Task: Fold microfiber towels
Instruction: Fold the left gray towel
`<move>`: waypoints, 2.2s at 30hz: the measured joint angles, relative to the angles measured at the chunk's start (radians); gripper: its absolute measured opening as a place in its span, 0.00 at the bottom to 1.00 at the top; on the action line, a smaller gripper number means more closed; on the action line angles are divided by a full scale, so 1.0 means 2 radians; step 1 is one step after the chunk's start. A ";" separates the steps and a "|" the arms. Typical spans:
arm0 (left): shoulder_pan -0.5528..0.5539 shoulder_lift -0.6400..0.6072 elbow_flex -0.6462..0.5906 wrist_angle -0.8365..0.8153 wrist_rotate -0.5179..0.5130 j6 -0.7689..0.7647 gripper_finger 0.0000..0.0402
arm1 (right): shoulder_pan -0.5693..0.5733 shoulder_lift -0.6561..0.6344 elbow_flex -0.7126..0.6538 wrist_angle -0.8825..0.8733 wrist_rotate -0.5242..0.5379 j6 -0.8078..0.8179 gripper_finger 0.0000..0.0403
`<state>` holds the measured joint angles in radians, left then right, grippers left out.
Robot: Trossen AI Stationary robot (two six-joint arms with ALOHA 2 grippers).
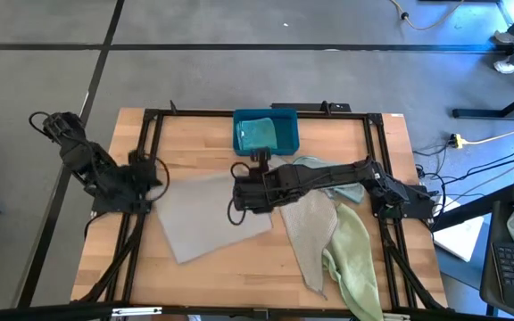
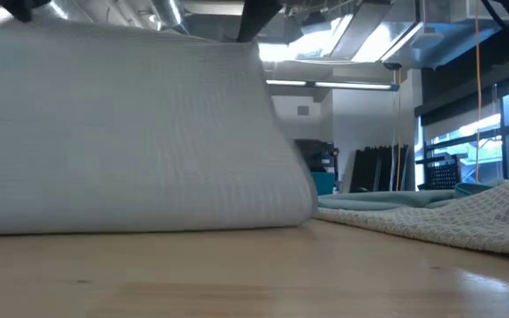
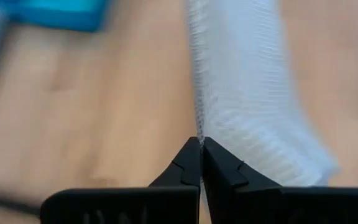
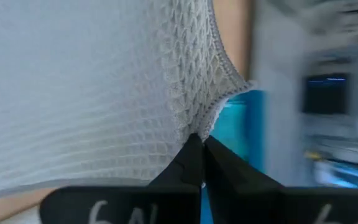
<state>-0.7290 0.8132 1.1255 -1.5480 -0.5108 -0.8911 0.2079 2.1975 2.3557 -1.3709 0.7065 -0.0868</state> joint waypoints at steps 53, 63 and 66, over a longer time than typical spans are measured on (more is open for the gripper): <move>0.062 0.052 0.221 -0.011 -0.122 0.189 0.00 | -0.055 -0.058 0.000 0.131 0.137 -0.113 0.02; 0.120 0.059 0.309 -0.011 -0.063 0.245 0.00 | -0.048 -0.060 0.000 0.244 0.135 -0.218 0.02; 0.118 0.066 0.273 -0.011 -0.023 0.206 0.00 | -0.033 -0.060 0.000 0.186 0.115 -0.173 0.02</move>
<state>-0.4934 0.9447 1.6715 -1.5701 -0.5578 -0.4789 0.1424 2.0773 2.3562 -0.9979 0.9366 -0.4333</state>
